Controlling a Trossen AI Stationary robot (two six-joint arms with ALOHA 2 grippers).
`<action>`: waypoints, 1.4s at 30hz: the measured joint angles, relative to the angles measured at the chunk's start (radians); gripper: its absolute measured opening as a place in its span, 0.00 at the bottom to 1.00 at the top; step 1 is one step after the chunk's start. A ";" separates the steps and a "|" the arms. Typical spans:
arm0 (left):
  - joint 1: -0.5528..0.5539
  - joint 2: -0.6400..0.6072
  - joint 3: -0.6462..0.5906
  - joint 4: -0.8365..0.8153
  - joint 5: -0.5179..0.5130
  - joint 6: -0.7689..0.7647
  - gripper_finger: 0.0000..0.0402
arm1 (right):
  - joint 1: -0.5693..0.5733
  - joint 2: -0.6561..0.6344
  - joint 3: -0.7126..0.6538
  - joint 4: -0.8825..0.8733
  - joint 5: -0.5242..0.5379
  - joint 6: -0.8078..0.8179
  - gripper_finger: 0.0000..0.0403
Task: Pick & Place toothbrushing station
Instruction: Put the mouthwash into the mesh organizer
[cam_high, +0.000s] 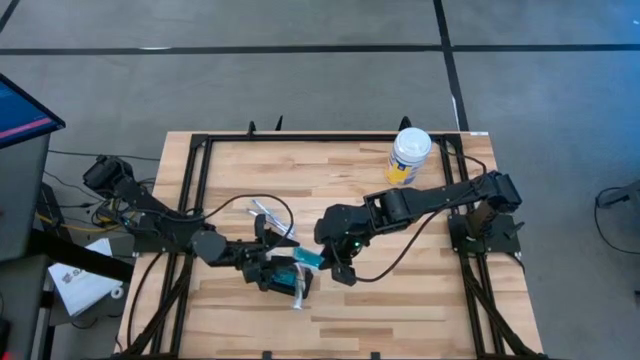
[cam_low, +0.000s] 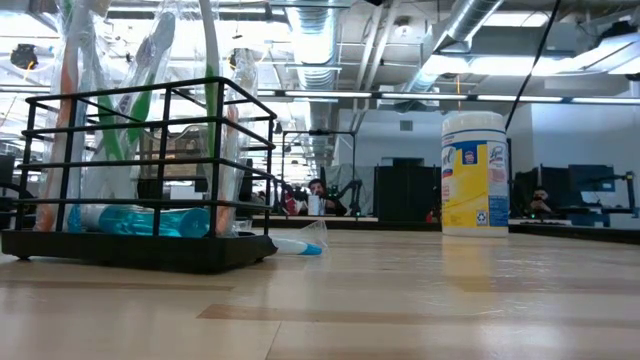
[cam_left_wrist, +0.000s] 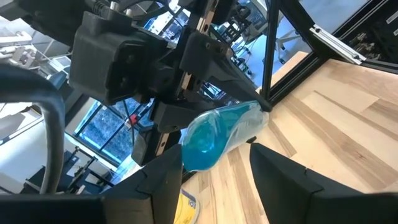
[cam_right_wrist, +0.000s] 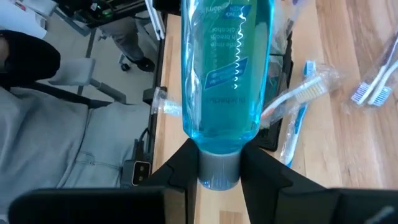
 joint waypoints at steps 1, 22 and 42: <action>0.000 0.000 0.000 0.000 0.000 0.000 0.45 | -0.003 0.000 0.000 0.000 -0.001 0.000 0.20; -0.001 0.001 -0.002 -0.028 0.068 -0.007 0.39 | -0.058 0.135 0.113 -0.073 -0.125 -0.076 0.21; -0.001 0.001 -0.001 -0.044 0.044 -0.026 0.36 | -0.032 0.148 0.217 -0.166 -0.156 -0.078 0.20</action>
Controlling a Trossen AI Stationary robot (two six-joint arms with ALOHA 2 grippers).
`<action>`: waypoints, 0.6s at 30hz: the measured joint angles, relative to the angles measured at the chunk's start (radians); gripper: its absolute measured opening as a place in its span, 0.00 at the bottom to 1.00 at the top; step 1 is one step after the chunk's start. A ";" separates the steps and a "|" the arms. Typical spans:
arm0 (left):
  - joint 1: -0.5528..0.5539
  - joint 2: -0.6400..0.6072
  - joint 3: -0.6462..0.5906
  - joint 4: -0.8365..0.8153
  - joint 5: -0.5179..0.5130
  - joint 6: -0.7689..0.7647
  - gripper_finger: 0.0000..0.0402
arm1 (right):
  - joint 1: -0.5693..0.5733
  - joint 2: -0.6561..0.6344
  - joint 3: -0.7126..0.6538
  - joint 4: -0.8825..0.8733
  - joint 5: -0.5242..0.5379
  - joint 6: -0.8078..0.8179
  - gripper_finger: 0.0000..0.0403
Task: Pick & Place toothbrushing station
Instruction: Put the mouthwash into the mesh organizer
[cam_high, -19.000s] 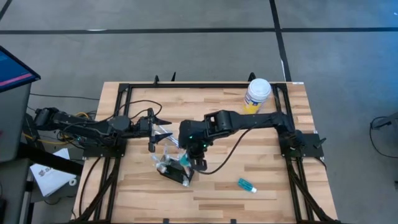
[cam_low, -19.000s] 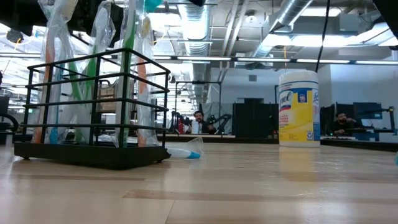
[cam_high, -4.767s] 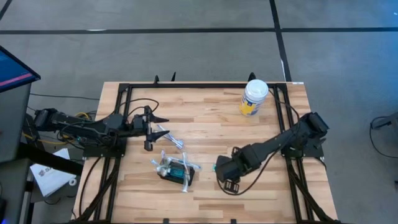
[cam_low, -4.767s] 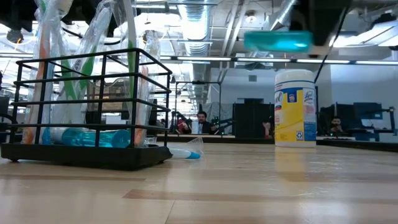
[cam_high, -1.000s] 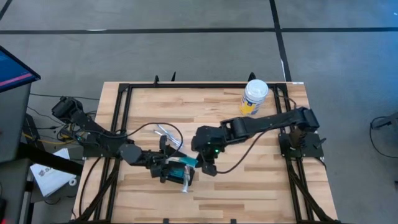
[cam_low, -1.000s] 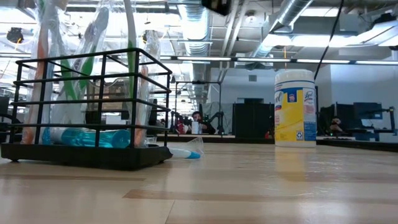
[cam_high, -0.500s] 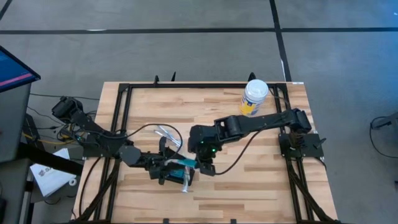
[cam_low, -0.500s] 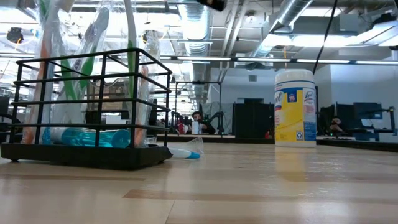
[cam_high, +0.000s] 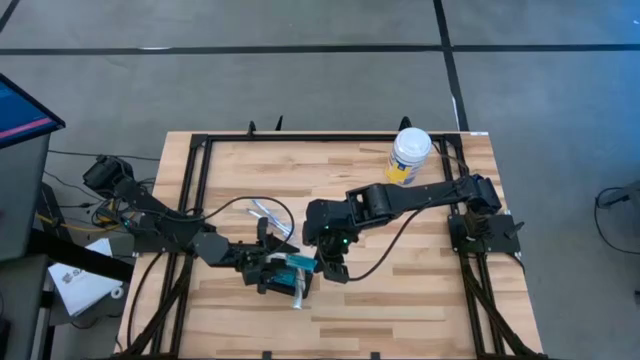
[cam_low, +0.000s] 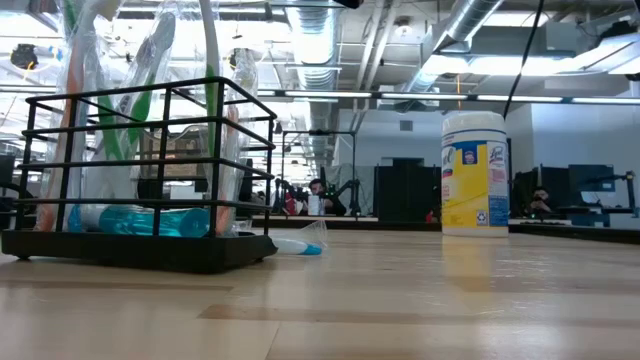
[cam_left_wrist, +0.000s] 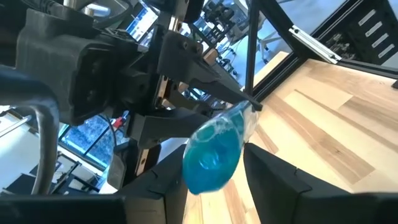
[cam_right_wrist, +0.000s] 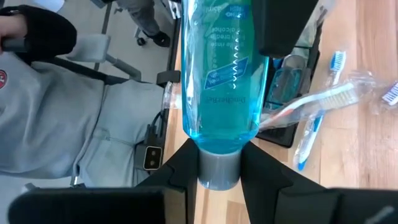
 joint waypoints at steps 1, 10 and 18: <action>0.000 0.000 0.000 0.000 0.001 0.000 0.35 | 0.000 0.000 0.000 0.000 0.001 0.000 0.20; 0.000 0.000 0.000 0.001 0.052 0.000 0.30 | 0.002 0.000 0.000 0.000 -0.002 0.000 0.20; 0.001 0.000 0.000 0.003 0.072 -0.001 0.31 | 0.002 0.000 0.000 0.000 -0.003 -0.004 0.20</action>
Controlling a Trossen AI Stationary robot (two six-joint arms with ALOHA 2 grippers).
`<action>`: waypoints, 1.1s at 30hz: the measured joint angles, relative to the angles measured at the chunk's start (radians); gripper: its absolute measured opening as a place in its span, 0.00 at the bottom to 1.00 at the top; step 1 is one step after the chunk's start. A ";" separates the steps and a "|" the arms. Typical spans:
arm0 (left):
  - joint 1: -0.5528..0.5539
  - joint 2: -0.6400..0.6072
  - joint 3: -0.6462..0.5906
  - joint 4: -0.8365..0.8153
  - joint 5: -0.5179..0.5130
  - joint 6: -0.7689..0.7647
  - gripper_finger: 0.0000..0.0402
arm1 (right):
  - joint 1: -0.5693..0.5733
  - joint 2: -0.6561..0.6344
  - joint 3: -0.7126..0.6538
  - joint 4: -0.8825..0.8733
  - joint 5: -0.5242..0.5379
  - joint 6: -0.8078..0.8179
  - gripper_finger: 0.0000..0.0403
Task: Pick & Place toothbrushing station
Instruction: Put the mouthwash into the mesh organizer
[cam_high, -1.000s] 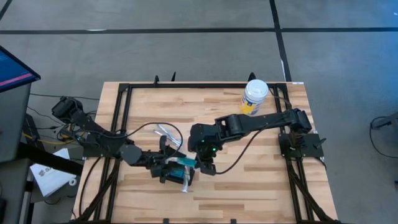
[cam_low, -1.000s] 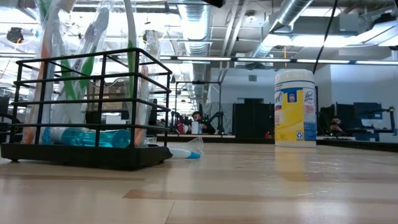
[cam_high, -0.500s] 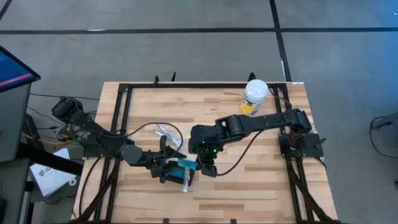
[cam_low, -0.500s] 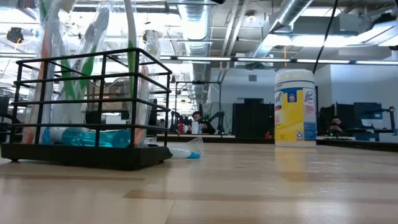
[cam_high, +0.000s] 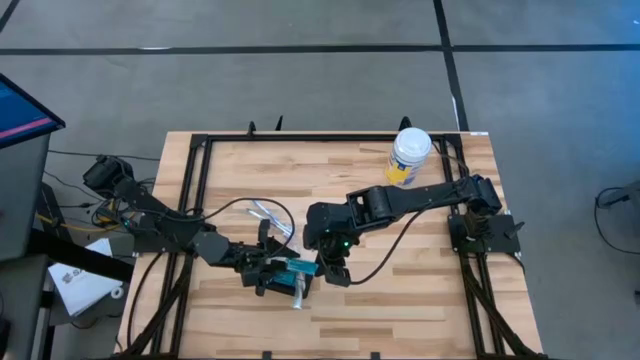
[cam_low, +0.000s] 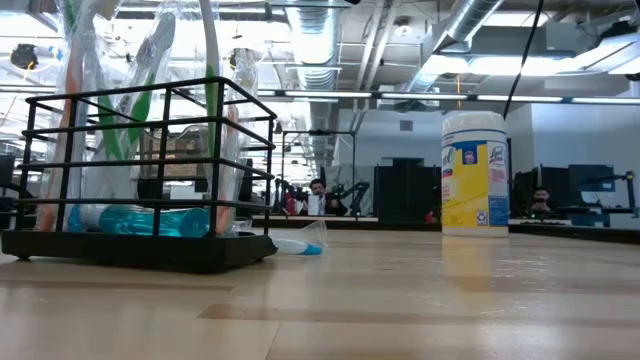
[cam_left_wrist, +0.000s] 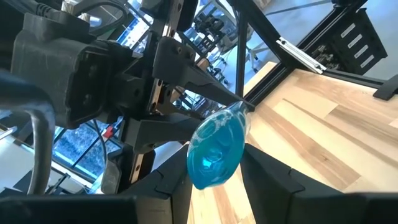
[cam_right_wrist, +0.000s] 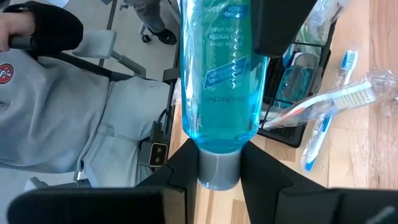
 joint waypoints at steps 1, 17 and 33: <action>0.000 0.000 0.000 0.000 0.001 0.000 0.31 | 0.000 0.000 0.000 0.000 0.000 0.000 0.20; -0.001 0.000 0.000 0.000 0.005 0.001 0.34 | -0.017 0.000 -0.001 0.000 -0.021 0.003 0.20; -0.001 0.000 0.000 0.000 0.006 0.001 0.35 | -0.026 0.000 -0.001 0.003 -0.029 0.004 0.20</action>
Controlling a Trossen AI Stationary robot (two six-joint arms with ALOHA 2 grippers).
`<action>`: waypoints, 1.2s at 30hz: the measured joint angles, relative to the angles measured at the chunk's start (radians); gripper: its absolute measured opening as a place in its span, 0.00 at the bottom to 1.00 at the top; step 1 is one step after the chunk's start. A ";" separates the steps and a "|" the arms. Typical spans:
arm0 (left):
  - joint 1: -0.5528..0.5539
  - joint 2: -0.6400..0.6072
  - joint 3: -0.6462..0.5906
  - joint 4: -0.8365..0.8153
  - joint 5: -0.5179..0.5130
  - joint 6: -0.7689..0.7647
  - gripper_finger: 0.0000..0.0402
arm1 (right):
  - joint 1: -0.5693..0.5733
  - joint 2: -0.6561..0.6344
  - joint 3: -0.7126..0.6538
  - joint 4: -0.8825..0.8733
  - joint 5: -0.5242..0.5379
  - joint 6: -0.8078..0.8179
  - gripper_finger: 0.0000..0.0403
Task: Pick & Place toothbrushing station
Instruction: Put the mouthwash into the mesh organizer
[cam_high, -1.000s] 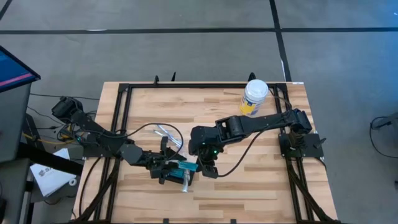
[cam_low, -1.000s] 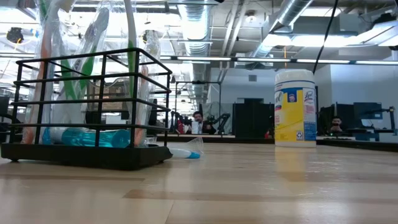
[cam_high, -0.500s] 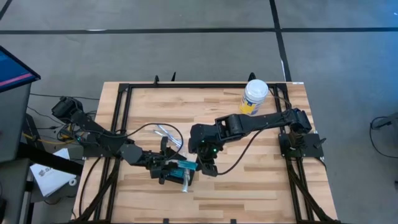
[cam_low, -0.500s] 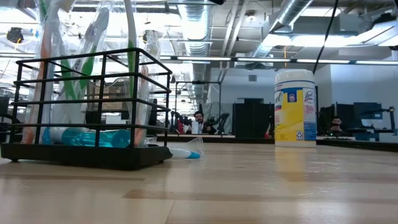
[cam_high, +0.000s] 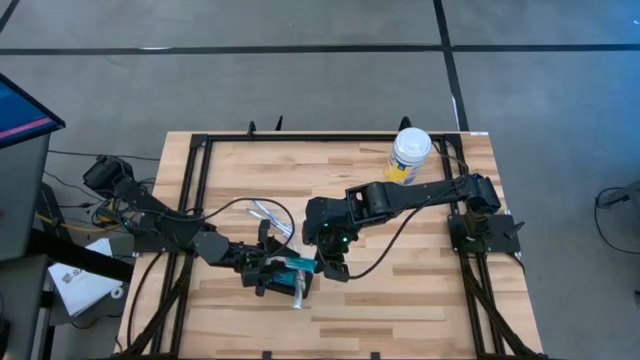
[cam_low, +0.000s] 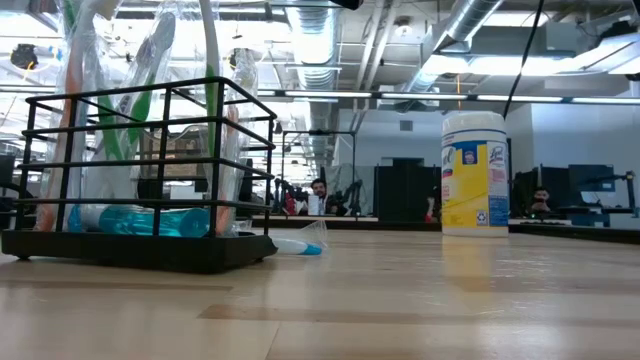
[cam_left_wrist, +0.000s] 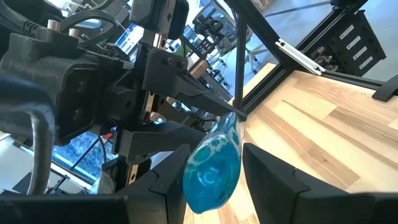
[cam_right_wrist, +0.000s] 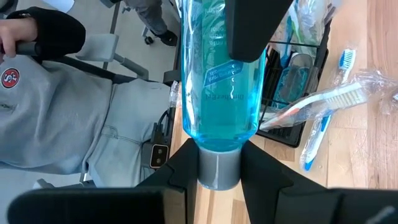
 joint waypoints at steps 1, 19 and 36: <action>0.000 0.000 0.000 0.000 0.000 0.000 0.35 | 0.000 0.000 0.000 0.000 0.000 0.000 0.20; -0.001 0.000 0.000 -0.009 0.003 0.002 0.16 | -0.015 0.000 0.000 0.002 -0.023 0.000 0.20; 0.000 0.000 0.000 -0.019 -0.054 -0.003 0.16 | -0.041 -0.032 -0.001 -0.071 -0.006 -0.052 0.38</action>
